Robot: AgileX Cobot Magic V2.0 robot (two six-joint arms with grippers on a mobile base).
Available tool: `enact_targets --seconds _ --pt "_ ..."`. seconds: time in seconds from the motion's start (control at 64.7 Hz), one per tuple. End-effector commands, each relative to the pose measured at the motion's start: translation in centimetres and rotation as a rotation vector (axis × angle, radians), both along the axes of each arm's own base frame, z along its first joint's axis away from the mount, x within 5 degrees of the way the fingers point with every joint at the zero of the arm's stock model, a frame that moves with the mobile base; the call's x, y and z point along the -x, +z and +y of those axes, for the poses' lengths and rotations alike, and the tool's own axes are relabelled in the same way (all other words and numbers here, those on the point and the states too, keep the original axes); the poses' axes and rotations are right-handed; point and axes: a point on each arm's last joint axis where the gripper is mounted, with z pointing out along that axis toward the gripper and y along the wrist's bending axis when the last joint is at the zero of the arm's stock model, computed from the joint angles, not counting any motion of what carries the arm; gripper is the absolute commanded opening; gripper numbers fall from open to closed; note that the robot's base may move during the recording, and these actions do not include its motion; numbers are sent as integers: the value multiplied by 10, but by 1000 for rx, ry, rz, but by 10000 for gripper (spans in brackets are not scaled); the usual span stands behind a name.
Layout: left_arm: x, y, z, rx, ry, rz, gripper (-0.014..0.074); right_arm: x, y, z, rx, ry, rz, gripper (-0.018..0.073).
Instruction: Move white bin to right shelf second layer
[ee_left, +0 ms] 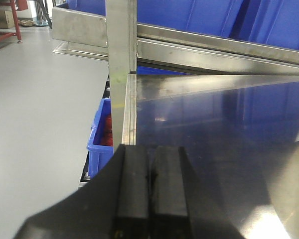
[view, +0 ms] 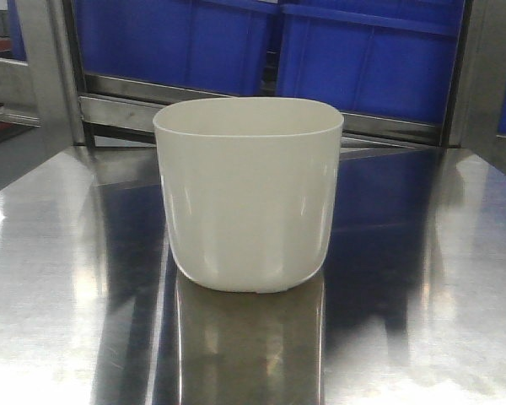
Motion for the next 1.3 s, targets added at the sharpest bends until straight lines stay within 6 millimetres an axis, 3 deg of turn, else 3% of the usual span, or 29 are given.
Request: enact_targets --seconds 0.0,1.283 --pt "0 0 0 24 -4 -75 85 2 9 1 19 4 -104 57" --pt "0 0 0 24 -4 -75 85 2 11 1 38 6 -125 57"
